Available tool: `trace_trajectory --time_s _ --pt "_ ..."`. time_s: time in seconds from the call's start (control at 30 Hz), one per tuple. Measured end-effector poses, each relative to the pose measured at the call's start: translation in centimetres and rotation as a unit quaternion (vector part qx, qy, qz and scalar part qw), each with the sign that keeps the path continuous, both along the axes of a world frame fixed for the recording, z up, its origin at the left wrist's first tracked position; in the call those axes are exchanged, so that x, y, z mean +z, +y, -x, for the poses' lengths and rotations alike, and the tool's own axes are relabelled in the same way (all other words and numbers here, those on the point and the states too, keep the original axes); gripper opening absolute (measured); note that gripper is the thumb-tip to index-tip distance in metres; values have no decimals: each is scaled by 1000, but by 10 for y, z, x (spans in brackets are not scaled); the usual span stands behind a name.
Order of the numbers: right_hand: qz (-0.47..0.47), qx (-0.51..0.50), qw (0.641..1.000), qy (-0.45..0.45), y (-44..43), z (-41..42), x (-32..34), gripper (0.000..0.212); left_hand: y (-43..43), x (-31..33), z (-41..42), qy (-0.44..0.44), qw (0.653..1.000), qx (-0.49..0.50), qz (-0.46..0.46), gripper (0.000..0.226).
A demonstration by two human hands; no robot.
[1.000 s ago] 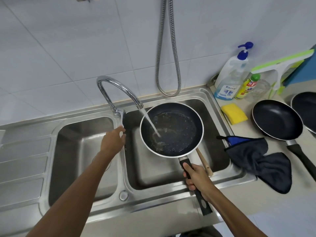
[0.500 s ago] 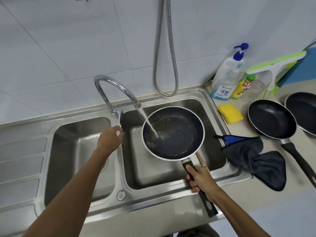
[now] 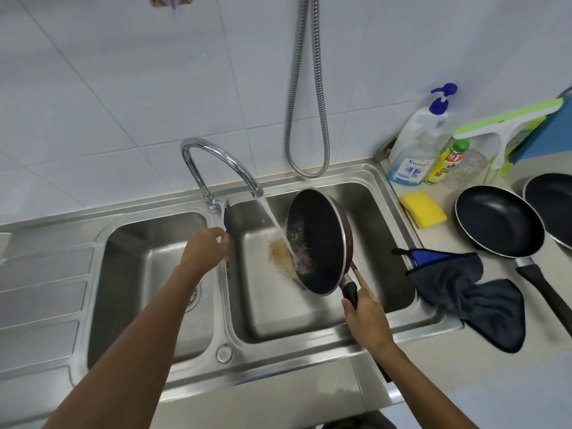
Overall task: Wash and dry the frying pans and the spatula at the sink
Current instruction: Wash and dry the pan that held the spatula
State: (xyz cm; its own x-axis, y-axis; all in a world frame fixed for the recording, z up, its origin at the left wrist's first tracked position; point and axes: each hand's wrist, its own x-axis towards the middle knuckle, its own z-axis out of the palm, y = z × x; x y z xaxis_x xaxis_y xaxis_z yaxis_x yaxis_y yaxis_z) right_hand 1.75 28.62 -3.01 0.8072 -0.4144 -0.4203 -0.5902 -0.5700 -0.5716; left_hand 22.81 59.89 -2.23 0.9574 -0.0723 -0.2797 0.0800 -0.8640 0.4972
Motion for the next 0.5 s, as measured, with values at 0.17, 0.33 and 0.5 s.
trace_trajectory --time_s 0.17,0.33,0.5 --pt "41 18 999 -18 7 8 3 20 0 1 -1 -3 1000 -4 -2 27" --pt "57 21 997 -44 9 9 9 23 -3 1 0 -10 1000 -14 -8 23" --pt "14 17 999 -38 8 8 8 19 -1 -2 -2 -18 999 -25 -22 20"
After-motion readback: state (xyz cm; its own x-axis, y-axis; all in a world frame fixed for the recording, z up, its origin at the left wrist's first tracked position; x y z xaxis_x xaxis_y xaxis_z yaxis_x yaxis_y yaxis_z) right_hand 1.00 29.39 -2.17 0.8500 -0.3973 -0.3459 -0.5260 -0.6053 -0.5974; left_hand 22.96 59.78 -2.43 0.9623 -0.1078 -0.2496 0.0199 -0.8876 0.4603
